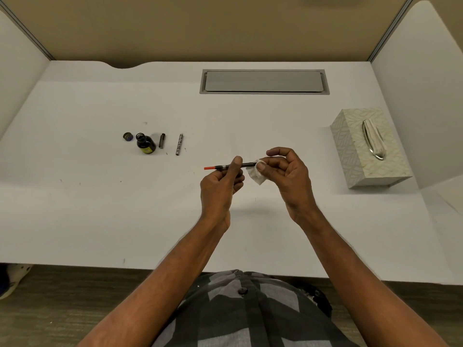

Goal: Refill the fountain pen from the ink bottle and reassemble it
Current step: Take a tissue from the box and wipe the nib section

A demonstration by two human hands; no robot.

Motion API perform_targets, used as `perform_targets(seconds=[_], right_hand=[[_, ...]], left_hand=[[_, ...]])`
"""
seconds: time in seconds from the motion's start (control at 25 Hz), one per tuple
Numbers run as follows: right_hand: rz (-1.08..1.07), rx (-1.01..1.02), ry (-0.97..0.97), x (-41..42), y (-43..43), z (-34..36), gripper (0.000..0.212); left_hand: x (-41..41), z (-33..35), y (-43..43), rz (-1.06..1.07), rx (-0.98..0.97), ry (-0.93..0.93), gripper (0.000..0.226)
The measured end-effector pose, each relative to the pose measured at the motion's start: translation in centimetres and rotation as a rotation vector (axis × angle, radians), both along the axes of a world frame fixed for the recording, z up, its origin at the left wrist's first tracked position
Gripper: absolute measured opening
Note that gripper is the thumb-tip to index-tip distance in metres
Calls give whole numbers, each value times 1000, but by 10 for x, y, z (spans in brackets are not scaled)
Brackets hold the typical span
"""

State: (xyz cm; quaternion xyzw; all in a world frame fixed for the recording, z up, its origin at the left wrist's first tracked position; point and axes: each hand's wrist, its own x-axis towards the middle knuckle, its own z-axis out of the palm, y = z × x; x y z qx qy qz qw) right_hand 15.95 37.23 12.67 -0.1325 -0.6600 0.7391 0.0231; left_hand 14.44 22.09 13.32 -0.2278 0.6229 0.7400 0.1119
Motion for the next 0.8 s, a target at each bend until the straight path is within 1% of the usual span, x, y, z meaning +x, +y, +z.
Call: perform_targets(seconds=[0.12,0.32,0.48,0.64,0.72,0.8], right_hand=[[42,-29,-25,1,0,1,37],[63,-64,-60,-3,3,2,28],[36,-73,-76,-6,2,0,29],[-59,-118,-70,-4,6,-6,27],[-62,-163,-71,-2,2,-8,24],[-38,-265,-88,2,-10,-10,20]], left_hand=[[0,-1,-3,-18,-9,41,28],[0,-5,-3,-38,-64,78,31],[-2,-5,-3,-24,-72,80,31],[-9,-5,-8,44,-3,62,30],[-9,-5,-6,67,78,37,27],[-9,-5,-3,68,180,-6,28]])
